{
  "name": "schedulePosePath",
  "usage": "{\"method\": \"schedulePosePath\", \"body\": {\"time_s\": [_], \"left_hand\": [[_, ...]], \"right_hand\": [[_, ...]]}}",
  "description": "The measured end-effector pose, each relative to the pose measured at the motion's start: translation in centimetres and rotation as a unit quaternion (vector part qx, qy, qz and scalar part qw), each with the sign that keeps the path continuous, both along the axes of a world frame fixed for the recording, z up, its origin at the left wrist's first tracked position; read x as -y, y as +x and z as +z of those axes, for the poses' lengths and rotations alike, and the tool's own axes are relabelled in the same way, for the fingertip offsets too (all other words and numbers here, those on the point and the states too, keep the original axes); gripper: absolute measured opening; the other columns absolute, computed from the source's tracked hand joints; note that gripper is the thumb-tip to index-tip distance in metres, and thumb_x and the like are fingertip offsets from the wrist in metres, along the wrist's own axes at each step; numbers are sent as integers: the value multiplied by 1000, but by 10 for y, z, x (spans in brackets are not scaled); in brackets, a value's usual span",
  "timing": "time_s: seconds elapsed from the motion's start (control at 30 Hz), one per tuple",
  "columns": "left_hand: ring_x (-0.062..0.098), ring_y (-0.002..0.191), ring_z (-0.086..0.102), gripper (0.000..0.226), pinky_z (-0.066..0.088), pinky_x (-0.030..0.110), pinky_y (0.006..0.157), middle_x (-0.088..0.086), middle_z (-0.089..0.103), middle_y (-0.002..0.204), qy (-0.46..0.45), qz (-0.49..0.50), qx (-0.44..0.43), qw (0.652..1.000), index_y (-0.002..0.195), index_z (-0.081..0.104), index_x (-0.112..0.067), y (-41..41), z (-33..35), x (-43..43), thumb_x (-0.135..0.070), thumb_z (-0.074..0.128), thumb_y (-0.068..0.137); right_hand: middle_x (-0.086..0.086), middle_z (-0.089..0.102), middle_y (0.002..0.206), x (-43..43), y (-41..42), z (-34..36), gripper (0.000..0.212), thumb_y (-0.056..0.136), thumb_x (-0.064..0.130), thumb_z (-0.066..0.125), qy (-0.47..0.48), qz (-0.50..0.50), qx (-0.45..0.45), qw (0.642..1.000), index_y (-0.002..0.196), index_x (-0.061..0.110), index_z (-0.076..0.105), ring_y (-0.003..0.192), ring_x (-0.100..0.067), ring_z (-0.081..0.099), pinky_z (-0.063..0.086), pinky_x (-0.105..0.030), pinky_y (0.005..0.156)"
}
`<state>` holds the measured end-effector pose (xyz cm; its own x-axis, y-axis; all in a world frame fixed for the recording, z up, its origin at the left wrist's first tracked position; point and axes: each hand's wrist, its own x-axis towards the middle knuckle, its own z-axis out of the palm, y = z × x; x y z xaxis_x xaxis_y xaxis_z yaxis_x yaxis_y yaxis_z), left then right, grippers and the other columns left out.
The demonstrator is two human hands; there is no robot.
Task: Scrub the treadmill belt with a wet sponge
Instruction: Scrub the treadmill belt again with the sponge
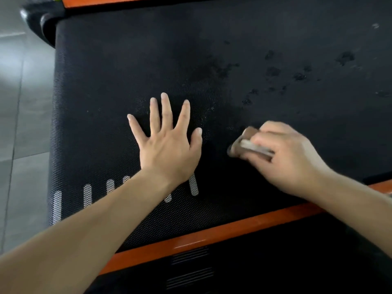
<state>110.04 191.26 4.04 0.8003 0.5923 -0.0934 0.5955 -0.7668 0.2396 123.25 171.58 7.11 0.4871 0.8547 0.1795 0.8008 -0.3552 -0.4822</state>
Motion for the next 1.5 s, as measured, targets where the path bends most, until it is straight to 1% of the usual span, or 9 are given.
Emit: {"method": "schedulePosePath", "body": {"time_s": [0.1, 0.27, 0.43, 0.6, 0.77, 0.93, 1.1, 1.27, 1.5], "left_hand": [[30, 156, -19, 68, -13, 68, 119, 11, -14, 171, 11, 38, -1, 999, 163, 3, -33, 8, -2, 2, -60, 18, 102], [40, 156, -12, 74, -7, 73, 117, 20, -5, 170, 47, 38, -25, 998, 163, 8, -24, 13, 1, 11, -55, 4, 95], [42, 153, -23, 64, -10, 78, 112, 17, -18, 169, 13, 50, -63, 997, 162, -4, -32, 26, 7, 12, -46, 11, 101], [38, 153, -24, 62, -13, 74, 114, 9, -18, 170, 21, 62, -56, 996, 161, -4, -41, 28, 5, 14, -56, 13, 104], [36, 155, -20, 67, -10, 72, 117, 8, -14, 171, 46, 73, -61, 994, 160, -3, -44, 28, 1, 15, -66, 12, 99], [33, 156, -18, 71, -10, 70, 118, 5, -12, 172, 43, 82, -66, 993, 160, -3, -47, 28, 1, 16, -71, 5, 94], [30, 157, -17, 72, -9, 69, 119, 2, -11, 172, 46, 94, -66, 992, 159, -1, -50, 30, 3, 17, -72, 5, 91], [28, 157, -17, 74, -10, 66, 120, 0, -10, 172, 39, 102, -62, 992, 159, -1, -51, 30, 5, 19, -74, 5, 89], [26, 157, -16, 75, -9, 66, 121, -1, -8, 172, 41, 108, -56, 992, 160, 2, -50, 30, 4, 19, -74, 6, 88]], "right_hand": [[4, 47, 76, 11, -11, -6, 30, 95, 44, 61, -22, 185, 23, 982, 77, 20, 65, 69, -19, 48, 44, -34, 64], [7, 51, 78, -13, 51, -5, 28, 90, 45, 64, 15, -36, 50, 998, 78, 20, 65, 73, -19, 54, 51, -38, 60], [3, 52, 76, -19, 33, -16, 32, 91, 45, 64, 19, 124, 76, 989, 78, 16, 68, 68, -20, 54, 45, -29, 61], [3, 54, 85, -58, 113, -6, 18, 92, 41, 65, 20, -46, 46, 998, 82, 28, 59, 80, -26, 58, 46, -33, 62], [5, 49, 76, -41, 61, -13, 36, 91, 51, 59, 33, 135, 45, 989, 87, 16, 68, 68, -16, 49, 38, -26, 60], [-2, 53, 89, -84, 131, -12, 27, 97, 40, 61, 18, -24, 72, 997, 100, 15, 67, 81, -26, 57, 38, -31, 62], [-1, 52, 80, -69, 95, -15, 32, 93, 44, 65, 25, 149, 85, 985, 100, 13, 70, 73, -24, 55, 44, -34, 61], [-5, 54, 93, -114, 154, -9, 30, 97, 44, 57, 12, -29, 77, 997, 102, 17, 69, 89, -31, 60, 41, -36, 68], [-4, 56, 93, -117, 141, -10, 32, 96, 48, 59, 8, 93, 97, 991, 107, 19, 69, 87, -27, 58, 41, -34, 67]]}}
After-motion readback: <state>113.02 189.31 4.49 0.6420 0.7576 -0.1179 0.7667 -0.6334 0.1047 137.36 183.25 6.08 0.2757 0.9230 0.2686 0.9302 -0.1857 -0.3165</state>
